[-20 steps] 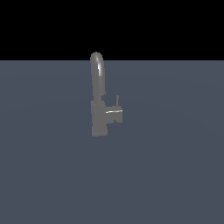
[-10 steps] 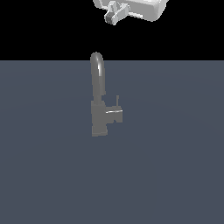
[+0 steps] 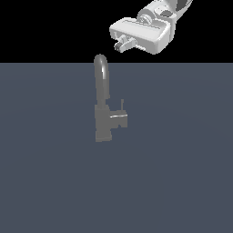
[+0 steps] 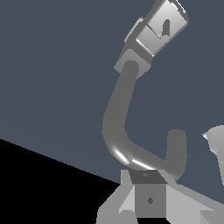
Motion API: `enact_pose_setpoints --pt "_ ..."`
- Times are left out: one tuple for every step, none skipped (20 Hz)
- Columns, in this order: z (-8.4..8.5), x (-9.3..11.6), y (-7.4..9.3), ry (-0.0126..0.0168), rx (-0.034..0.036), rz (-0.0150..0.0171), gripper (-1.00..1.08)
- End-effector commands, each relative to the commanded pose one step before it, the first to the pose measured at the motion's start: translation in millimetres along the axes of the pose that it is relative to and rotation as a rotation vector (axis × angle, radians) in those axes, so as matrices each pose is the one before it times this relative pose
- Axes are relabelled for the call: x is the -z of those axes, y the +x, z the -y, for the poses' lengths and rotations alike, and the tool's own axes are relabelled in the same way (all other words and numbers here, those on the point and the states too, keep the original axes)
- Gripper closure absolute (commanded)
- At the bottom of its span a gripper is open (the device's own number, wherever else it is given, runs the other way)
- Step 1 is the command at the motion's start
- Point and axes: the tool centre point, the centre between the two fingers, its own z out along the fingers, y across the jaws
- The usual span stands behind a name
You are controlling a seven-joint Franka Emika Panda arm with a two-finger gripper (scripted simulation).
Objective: Turn on the faucet by rotating a designated handle.
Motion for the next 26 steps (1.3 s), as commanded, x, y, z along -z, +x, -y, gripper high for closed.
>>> enact_pose_setpoints --pt "0.28 -2.3 18.99 0.04377 -0.0413 0.04851 1.08" --pt "0.16 -0.91 7.77 0.01788 -0.01708 0.01966 1.08" --pt "0.17 -0.92 7.9 0.0182 -0.0174 0.01999 1.08" --pt "0.17 -0.94 8.04 0.01855 -0.01775 0.02036 1.08" --pt "0.18 -0.96 8.19 0.01892 -0.01812 0.02075 1.08" --pt "0.18 -0.98 8.36 0.01933 -0.01852 0.02117 1.08" --pt "0.19 -1.01 8.54 0.01976 -0.01896 0.02162 1.08" --pt "0.2 -1.05 8.73 0.02024 -0.01944 0.02211 1.08" --pt "0.21 -1.09 8.91 0.02066 -0.01987 0.02254 1.08" --pt "0.21 -1.09 8.8 0.02041 -0.01966 0.02223 1.08" --pt "0.21 -1.09 8.58 0.0199 -0.0192 0.02164 1.08" --pt "0.2 -1.08 8.34 0.01933 -0.01867 0.02097 1.08" --pt "0.2 -1.07 8.06 0.01869 -0.01808 0.02025 1.08" --pt "0.19 -1.05 7.76 0.01797 -0.01741 0.01944 1.08" --pt "0.19 -1.02 7.43 0.01719 -0.01667 0.01857 1.08" --pt "0.18 -1.0 7.08 0.01637 -0.0159 0.01766 1.08" --pt "0.17 -0.98 6.73 0.01555 -0.0151 0.01674 1.08" --pt "0.15 -0.97 6.35 0.01465 -0.01423 0.01576 1.08" --pt "0.14 -0.94 5.94 0.01369 -0.0133 0.01471 1.08" --pt "0.13 -0.89 5.5 0.01266 -0.01229 0.01358 1.08" --pt "0.11 -0.82 5.01 0.01152 -0.01119 0.01235 1.08" --pt "0.1 -0.75 4.49 0.01031 -0.01002 0.01104 1.08" --pt "0.09 -0.68 3.95 0.00905 -0.00879 0.00969 1.08" --pt "0.07 -0.62 3.4 0.00778 -0.00754 0.00834 1.08" --pt "0.05 -0.56 2.84 0.00649 -0.00626 0.00696 1.08" --pt "0.03 -0.5 2.29 0.00519 -0.00498 0.00558 1.08"
